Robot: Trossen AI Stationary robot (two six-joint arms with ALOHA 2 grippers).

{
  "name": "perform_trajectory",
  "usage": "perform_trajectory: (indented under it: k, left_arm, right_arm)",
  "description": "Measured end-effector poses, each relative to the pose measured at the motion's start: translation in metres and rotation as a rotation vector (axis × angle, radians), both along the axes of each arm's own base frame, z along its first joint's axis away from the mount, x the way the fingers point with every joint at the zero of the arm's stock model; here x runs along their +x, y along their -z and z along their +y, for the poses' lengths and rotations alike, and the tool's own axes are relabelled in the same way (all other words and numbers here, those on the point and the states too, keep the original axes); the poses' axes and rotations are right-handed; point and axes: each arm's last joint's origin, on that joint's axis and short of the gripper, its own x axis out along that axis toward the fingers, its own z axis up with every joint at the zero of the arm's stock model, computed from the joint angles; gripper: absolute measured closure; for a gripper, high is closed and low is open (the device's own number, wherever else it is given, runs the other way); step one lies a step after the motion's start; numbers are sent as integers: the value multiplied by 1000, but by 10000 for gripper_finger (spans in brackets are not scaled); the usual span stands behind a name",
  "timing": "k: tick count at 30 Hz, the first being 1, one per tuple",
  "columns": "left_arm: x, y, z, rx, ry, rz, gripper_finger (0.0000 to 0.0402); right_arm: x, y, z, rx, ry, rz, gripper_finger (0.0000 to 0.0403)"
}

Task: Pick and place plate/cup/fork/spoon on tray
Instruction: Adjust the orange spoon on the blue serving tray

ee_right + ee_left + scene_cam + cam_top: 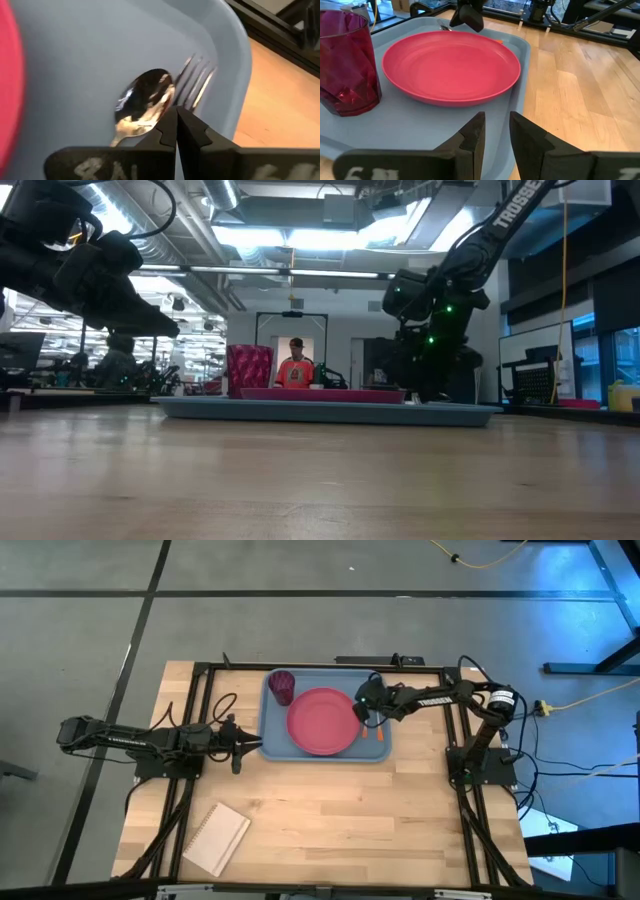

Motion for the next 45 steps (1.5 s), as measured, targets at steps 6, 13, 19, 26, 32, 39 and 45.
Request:
perform_trajectory:
  k: [6, 13, 19, 26, 32, 39, 45]
  left_arm:
    - [0, 0, 0, 0, 0, 0, 320]
    - [0, 0, 0, 0, 0, 0, 320]
    - [0, 0, 0, 0, 0, 0, 320]
    - [0, 0, 0, 0, 0, 0, 320]
    - [0, 0, 0, 0, 0, 0, 320]
    - [0, 0, 0, 0, 0, 0, 320]
    - [0, 0, 0, 0, 0, 0, 320]
  right_arm:
    - [-3, 4, 0, -10, 12, 1, 397]
    - [-3, 5, -1, -46, 17, -19, 397]
    - [-3, 7, -2, -44, 18, -11, 397]
    - [-2, 10, -3, -46, 2, -7, 397]
    - [-1, 10, -3, -30, -14, -24, 397]
    - [3, 8, -5, -47, -33, -54, 397]
    - [7, 6, -5, -41, -73, -99, 397]
